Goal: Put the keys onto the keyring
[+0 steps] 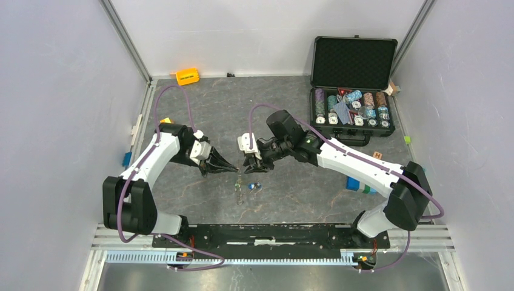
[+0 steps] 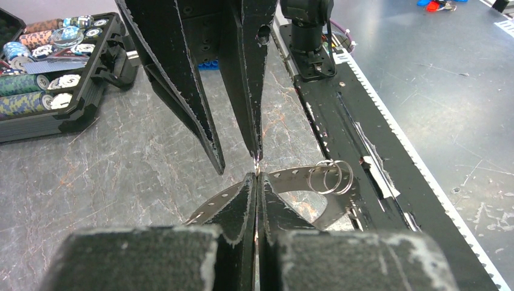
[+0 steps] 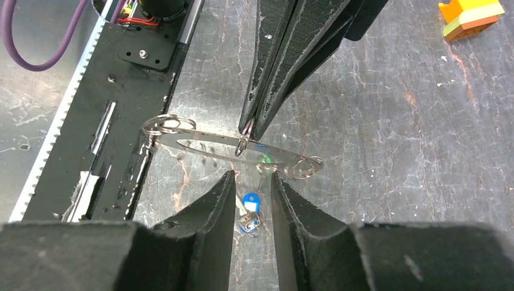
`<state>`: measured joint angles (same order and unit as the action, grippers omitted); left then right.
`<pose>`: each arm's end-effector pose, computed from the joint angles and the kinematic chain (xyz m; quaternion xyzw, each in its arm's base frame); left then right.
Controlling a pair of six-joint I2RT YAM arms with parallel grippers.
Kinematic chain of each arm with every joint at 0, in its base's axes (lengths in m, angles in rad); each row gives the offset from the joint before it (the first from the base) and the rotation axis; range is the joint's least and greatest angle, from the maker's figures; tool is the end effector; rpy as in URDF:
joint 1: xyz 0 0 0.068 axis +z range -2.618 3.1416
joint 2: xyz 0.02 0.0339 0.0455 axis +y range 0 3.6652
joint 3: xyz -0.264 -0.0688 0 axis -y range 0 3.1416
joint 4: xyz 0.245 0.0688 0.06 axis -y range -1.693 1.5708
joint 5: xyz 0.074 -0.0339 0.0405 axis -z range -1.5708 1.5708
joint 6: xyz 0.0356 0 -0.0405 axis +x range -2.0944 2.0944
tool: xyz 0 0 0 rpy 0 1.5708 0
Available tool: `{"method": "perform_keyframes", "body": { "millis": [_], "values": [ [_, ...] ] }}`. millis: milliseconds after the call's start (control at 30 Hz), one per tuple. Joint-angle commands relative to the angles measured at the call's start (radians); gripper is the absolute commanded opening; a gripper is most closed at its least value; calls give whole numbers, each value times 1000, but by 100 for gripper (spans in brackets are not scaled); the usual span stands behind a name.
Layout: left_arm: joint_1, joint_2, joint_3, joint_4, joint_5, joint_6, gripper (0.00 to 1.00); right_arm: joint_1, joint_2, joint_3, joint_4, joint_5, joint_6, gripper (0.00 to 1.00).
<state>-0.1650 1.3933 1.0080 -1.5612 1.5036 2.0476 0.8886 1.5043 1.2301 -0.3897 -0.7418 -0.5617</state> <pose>0.1865 -0.0671 0.2658 0.5844 0.4355 -0.5053 0.4620 0.1916 0.2740 0.3066 -0.6745 0.5217 0.3879 0.3498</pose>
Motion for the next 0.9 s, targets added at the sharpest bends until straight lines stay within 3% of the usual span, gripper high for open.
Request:
{"method": "perform_keyframes", "body": {
  "millis": [0, 533, 867],
  "values": [
    [-1, -17, 29, -82, 148, 266, 2, 4, -20, 15, 33, -40, 41, 33],
    [-1, -7, 32, -82, 149, 264, 2, 14, 19, 61, 56, -45, 106, 32],
    [-1, -9, 33, -83, 147, 264, 2, 27, 19, 59, 48, -35, 97, 22]
  ]
}}
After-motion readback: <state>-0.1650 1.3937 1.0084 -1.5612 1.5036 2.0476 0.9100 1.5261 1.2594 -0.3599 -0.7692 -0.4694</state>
